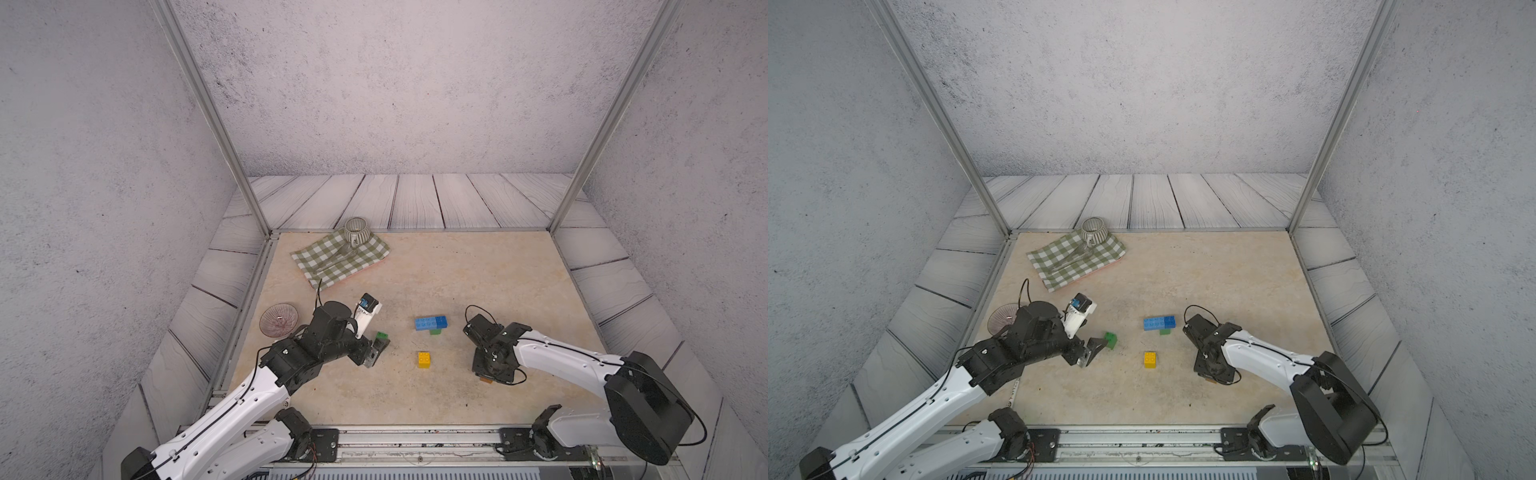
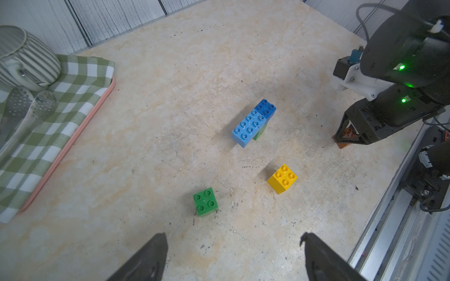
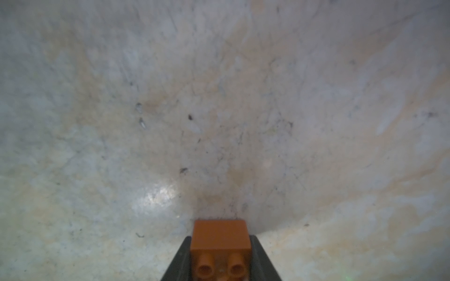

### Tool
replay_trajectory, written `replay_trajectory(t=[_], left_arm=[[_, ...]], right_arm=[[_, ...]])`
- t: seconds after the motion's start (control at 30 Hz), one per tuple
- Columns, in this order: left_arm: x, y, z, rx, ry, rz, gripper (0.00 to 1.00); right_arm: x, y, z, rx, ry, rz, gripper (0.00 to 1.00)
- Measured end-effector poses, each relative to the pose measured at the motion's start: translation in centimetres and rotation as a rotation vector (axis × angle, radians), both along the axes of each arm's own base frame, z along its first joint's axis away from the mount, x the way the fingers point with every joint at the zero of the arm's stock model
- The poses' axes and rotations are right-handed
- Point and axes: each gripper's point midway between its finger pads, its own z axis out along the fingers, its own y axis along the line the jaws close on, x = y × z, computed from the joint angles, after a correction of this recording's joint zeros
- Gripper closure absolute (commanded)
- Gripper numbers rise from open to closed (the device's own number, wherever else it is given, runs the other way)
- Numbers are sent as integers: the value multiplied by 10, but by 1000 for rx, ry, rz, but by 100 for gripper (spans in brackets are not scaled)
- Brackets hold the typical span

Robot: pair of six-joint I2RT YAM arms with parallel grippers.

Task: Assemble the number 4 with lego
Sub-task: Pick up the lego brick from the center of the board, then assemble the lego brick with the lego brick.

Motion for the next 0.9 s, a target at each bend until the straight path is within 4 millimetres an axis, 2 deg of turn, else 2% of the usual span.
replay_trajectory(t=[0.1, 0.13, 0.2, 0.27, 0.43, 0.67, 0.9], left_arm=[[0, 0, -1, 1, 1, 1, 10], [0, 0, -1, 1, 2, 1, 10], [0, 0, -1, 2, 3, 1, 10], [0, 0, -2, 2, 3, 0, 10], [0, 0, -2, 3, 5, -1, 10], [0, -3, -9, 16, 30, -10, 10], [1, -6, -21, 40, 67, -15, 10]], right_arm=[[1, 1, 4, 12, -14, 1, 71], [1, 1, 6, 18, -19, 2, 75], [1, 2, 9, 29, -28, 9, 93], [1, 3, 15, 39, -34, 26, 99], [11, 15, 40, 68, -54, 92, 100], [44, 47, 84, 98, -84, 234, 100], [77, 82, 96, 105, -53, 362, 100]])
